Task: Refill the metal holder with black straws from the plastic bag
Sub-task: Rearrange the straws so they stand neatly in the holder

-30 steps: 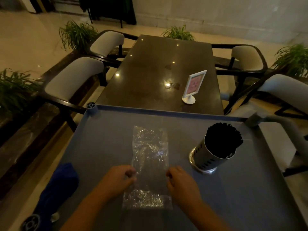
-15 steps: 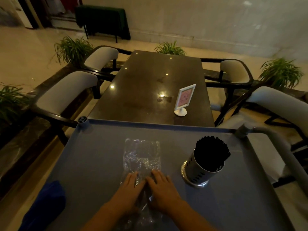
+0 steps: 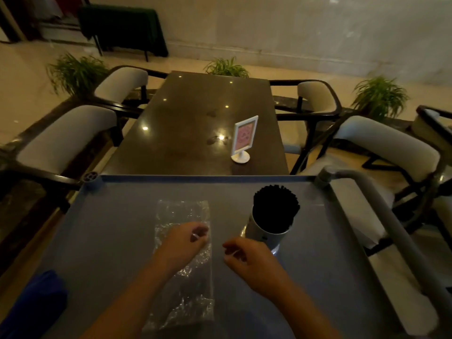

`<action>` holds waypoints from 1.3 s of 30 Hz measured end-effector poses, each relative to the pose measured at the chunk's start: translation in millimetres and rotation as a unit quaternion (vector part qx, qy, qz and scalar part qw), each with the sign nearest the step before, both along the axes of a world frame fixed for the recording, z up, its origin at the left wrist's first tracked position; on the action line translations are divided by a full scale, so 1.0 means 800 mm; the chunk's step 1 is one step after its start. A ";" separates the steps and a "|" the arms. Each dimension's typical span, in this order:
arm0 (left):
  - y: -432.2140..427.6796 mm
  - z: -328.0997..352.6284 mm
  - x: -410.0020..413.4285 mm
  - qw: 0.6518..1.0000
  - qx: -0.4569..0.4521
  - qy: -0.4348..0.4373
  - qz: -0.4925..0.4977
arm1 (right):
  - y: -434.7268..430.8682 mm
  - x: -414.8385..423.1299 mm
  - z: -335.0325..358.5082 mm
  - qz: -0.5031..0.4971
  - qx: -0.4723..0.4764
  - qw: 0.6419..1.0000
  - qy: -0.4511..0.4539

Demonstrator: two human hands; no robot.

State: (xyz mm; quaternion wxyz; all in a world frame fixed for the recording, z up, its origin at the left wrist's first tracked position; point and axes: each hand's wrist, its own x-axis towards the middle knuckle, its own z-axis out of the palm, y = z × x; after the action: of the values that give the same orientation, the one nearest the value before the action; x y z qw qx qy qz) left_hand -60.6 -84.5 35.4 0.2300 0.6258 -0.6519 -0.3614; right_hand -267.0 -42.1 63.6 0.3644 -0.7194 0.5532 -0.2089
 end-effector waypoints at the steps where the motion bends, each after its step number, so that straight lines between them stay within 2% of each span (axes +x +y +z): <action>1: -0.003 0.012 -0.011 1.000 -0.003 0.020 -0.004 | 0.004 -0.012 0.008 -0.020 -0.003 0.999 -0.030; 7: -0.020 0.066 -0.080 0.982 0.029 0.186 -0.023 | 0.017 -0.093 0.019 -0.141 0.002 0.977 -0.161; 13: -0.041 0.078 -0.135 0.971 0.069 0.219 -0.072 | 0.002 -0.154 -0.005 -0.249 -0.041 0.957 -0.146; 19: -0.061 0.074 -0.164 0.954 0.146 0.258 -0.044 | -0.054 -0.157 -0.021 -0.179 0.071 0.961 -0.198; 22: -0.064 0.065 -0.170 0.955 0.134 0.259 -0.046 | -0.073 -0.146 -0.028 -0.134 0.097 0.951 -0.261; 26: -0.056 0.054 -0.171 0.962 0.111 0.250 -0.015 | -0.082 -0.139 -0.034 -0.133 0.099 0.931 -0.324; 31: -0.042 0.037 -0.174 0.957 0.101 0.265 0.068 | -0.087 -0.141 -0.029 -0.121 0.101 0.933 -0.323; 35: -0.047 0.039 -0.172 0.963 0.079 0.259 0.018 | -0.082 -0.146 -0.024 -0.128 0.096 0.940 -0.302; 39: -0.056 0.045 -0.166 0.957 0.083 0.278 -0.016 | -0.069 -0.142 -0.019 -0.083 0.110 0.948 -0.287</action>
State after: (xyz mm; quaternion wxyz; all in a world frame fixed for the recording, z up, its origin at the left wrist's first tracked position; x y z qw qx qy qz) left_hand -193.5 -129.5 71.4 0.3439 0.5072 -0.5398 -0.5771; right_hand -380.6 -97.2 48.4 0.5660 -0.5363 0.5025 -0.3736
